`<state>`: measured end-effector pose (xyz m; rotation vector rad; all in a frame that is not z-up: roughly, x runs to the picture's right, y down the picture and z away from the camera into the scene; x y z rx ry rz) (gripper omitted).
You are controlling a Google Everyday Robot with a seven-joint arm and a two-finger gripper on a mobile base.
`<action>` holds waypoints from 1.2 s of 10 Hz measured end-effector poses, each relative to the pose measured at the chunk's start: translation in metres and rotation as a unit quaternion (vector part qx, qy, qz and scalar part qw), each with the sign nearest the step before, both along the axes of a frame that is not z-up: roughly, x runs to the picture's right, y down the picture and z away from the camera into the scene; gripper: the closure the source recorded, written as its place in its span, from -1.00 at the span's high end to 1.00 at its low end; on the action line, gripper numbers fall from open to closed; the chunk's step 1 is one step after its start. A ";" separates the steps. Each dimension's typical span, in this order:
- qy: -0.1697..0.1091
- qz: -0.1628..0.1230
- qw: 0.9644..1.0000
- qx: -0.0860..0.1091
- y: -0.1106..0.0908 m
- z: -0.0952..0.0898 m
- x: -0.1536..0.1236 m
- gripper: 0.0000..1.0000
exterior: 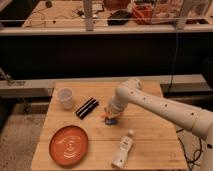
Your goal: Place the pepper on the white sponge
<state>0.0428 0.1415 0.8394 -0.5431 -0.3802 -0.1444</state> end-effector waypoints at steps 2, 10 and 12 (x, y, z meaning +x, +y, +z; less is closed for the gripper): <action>0.000 0.001 1.000 0.000 0.000 0.001 0.000 -0.44; 0.004 0.009 1.000 -0.002 0.004 0.003 0.000 -0.47; 0.005 0.011 1.000 -0.002 0.004 0.004 0.000 -0.47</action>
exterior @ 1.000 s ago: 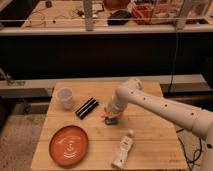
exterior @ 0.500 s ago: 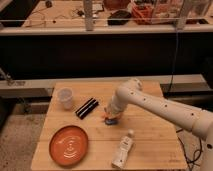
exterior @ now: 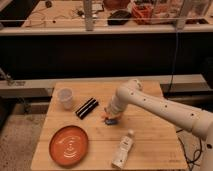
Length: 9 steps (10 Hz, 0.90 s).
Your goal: Place the pepper on the white sponge
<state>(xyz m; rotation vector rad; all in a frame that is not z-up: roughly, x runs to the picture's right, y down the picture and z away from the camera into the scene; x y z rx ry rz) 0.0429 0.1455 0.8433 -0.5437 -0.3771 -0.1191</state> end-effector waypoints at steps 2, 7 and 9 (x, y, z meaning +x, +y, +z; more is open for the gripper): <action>0.001 0.002 1.000 -0.001 0.000 0.001 0.000 -0.44; 0.004 0.007 1.000 -0.003 0.002 0.002 0.001 -0.37; 0.005 0.009 1.000 -0.004 0.002 0.003 0.001 -0.37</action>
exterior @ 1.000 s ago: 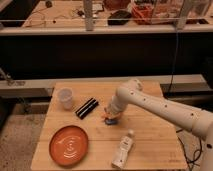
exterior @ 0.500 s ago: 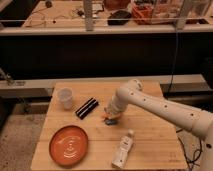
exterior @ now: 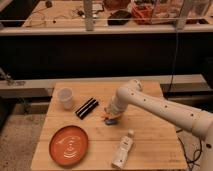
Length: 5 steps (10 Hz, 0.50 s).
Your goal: Place the pepper on the white sponge
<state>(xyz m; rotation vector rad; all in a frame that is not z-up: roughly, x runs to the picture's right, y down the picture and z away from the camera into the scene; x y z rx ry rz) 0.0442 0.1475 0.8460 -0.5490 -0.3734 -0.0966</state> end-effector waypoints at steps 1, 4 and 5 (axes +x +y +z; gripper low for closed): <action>0.000 0.001 1.000 -0.001 0.000 0.000 0.000 -0.37; 0.002 0.003 1.000 -0.002 0.000 0.001 0.001 -0.37; 0.002 0.004 1.000 -0.002 0.001 0.001 0.001 -0.37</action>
